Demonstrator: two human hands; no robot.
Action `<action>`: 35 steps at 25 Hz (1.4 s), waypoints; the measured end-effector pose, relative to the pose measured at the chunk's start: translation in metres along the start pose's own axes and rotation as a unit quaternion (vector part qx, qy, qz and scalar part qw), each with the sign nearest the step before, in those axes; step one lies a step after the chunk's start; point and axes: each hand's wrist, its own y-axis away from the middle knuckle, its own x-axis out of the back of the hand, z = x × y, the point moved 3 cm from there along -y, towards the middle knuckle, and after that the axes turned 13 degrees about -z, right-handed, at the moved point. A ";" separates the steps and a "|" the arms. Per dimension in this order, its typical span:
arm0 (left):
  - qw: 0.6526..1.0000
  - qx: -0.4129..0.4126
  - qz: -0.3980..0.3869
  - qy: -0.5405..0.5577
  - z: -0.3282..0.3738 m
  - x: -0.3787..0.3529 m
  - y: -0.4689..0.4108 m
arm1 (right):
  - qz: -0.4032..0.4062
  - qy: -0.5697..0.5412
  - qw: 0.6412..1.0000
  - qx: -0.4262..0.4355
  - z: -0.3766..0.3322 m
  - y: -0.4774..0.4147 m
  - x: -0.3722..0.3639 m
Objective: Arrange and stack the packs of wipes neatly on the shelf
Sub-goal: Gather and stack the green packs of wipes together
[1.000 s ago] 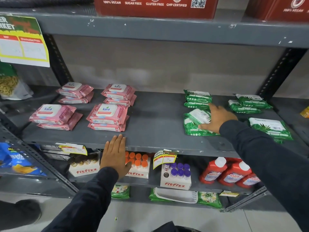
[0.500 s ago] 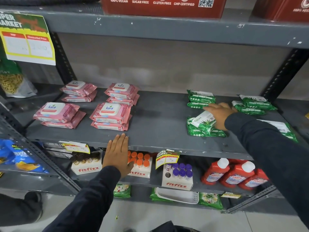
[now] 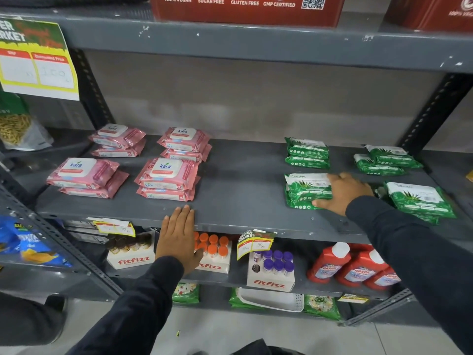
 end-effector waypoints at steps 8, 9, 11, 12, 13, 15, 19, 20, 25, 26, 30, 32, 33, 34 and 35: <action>1.000 0.000 -0.001 0.014 0.000 -0.001 0.000 | 0.020 -0.009 0.999 -0.034 -0.008 0.007 -0.005; 1.000 0.000 -0.002 0.014 0.000 -0.001 0.000 | 0.019 -0.006 0.999 -0.037 -0.010 0.007 -0.005; 1.000 0.000 -0.001 0.017 0.000 0.000 0.000 | 0.012 0.002 0.999 -0.049 -0.012 0.007 -0.007; 1.000 -0.001 -0.001 0.017 0.000 0.000 0.000 | 0.013 0.000 0.998 -0.056 -0.013 0.007 -0.007; 1.000 -0.001 -0.002 0.015 0.000 0.000 0.000 | 0.022 -0.004 0.998 -0.059 -0.014 0.007 -0.007; 1.000 0.000 -0.007 0.015 0.000 0.000 0.000 | 0.074 0.013 0.997 -0.009 -0.020 0.009 -0.009; 1.000 -0.002 -0.011 0.024 -0.001 0.000 -0.001 | 0.110 0.066 0.982 0.139 -0.042 0.012 -0.023; 1.000 -0.003 -0.014 0.023 -0.001 -0.001 -0.001 | 0.109 0.057 0.982 0.141 -0.045 0.011 -0.026; 1.000 -0.002 -0.019 0.024 -0.002 -0.003 -0.001 | 0.146 0.050 0.979 0.135 -0.043 0.006 -0.034; 1.000 0.000 -0.018 0.023 -0.002 -0.003 -0.002 | 0.148 0.049 0.978 0.138 -0.043 0.006 -0.035; 1.000 0.002 -0.015 0.016 0.000 -0.002 -0.002 | 0.123 0.048 0.981 0.143 -0.045 0.005 -0.033; 1.000 0.004 -0.013 0.019 0.000 -0.001 -0.002 | 0.098 0.011 0.982 0.159 -0.040 0.006 -0.029; 1.000 0.005 -0.014 0.018 0.000 0.000 -0.002 | 0.095 -0.020 0.982 0.163 -0.033 0.009 -0.027; 1.000 0.005 -0.016 0.015 0.001 0.001 -0.003 | 0.105 -0.052 0.981 0.155 -0.019 0.012 -0.024; 1.000 0.005 -0.017 0.013 0.002 0.002 -0.003 | 0.125 -0.077 0.980 0.132 0.001 0.016 -0.021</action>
